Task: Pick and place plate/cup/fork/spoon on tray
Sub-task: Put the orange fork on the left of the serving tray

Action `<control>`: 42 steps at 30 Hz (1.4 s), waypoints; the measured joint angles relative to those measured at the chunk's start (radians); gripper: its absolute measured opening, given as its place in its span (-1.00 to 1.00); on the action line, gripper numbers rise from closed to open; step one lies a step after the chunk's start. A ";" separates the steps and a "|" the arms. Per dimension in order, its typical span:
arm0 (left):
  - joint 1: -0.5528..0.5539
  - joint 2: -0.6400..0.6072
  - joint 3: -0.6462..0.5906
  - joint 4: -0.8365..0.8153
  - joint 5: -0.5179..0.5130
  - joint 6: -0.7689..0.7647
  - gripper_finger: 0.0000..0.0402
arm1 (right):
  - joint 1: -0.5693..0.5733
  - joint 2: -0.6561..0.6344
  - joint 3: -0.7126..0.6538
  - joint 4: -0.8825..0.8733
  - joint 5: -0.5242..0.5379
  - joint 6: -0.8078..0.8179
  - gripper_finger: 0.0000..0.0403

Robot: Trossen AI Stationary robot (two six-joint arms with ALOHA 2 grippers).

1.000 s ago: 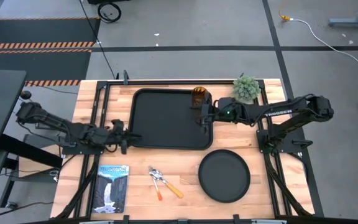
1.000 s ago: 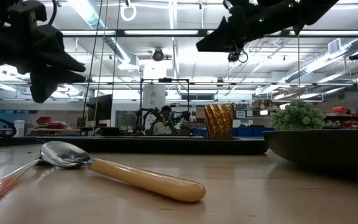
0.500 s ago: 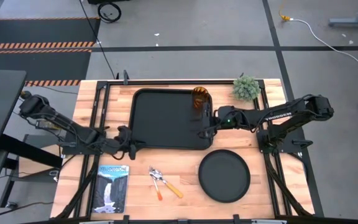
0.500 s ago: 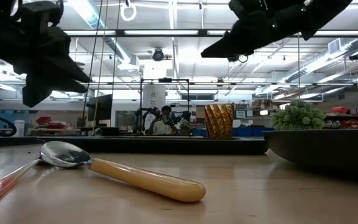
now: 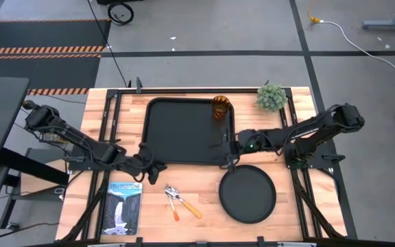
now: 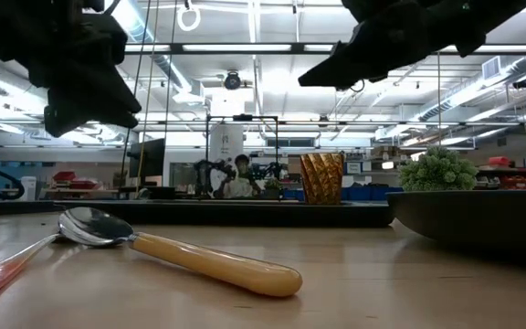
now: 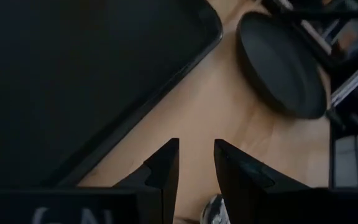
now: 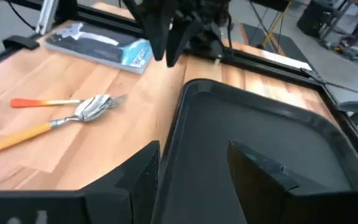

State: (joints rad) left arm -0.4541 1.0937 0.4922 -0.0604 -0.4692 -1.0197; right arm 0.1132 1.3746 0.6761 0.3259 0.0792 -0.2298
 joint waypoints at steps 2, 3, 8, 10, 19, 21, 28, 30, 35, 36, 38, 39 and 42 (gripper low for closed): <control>0.000 0.002 0.026 -0.031 0.022 0.035 -0.46 | 0.022 0.038 0.022 -0.003 0.034 0.021 -0.04; 0.000 0.001 0.038 -0.047 0.031 0.053 -0.46 | 0.031 0.061 0.038 -0.003 0.038 0.034 -0.04; -0.017 0.001 0.081 -0.091 0.052 0.192 -0.46 | 0.064 0.191 0.140 -0.036 0.097 0.078 -0.04; -0.024 0.001 0.093 -0.118 0.054 0.224 -0.46 | 0.072 0.232 0.181 -0.055 0.128 0.094 -0.04; -0.038 0.001 0.105 -0.247 0.163 0.185 -0.46 | 0.106 0.348 0.306 -0.075 0.168 0.211 -0.04; -0.037 0.001 0.105 -0.301 0.200 0.130 -0.46 | 0.117 0.367 0.320 -0.085 0.183 0.230 -0.04; -0.024 0.070 0.104 -0.382 0.267 0.085 -0.46 | 0.148 0.428 0.368 -0.109 0.210 0.270 -0.04; -0.010 0.110 0.104 -0.382 0.329 0.112 -0.46 | 0.148 0.424 0.371 -0.104 0.227 0.306 -0.04; 0.022 0.213 0.104 -0.323 0.442 0.191 -0.46 | 0.157 0.406 0.371 -0.105 0.255 0.336 -0.04; 0.034 0.230 0.104 -0.299 0.465 0.206 -0.46 | 0.159 0.406 0.371 -0.106 0.254 0.336 -0.04; 0.060 0.256 0.104 -0.268 0.519 0.237 -0.46 | 0.160 0.406 0.371 -0.106 0.249 0.335 -0.04; 0.075 0.266 0.104 -0.246 0.544 0.251 -0.46 | 0.161 0.406 0.371 -0.107 0.245 0.335 -0.04; 0.125 0.283 0.104 -0.220 0.609 0.303 -0.48 | 0.160 0.406 0.371 -0.112 0.242 0.332 -0.04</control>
State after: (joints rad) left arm -0.3293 1.3765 0.5962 -0.2802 0.1396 -0.7164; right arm 0.2729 1.7805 1.0470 0.2140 0.3210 0.1018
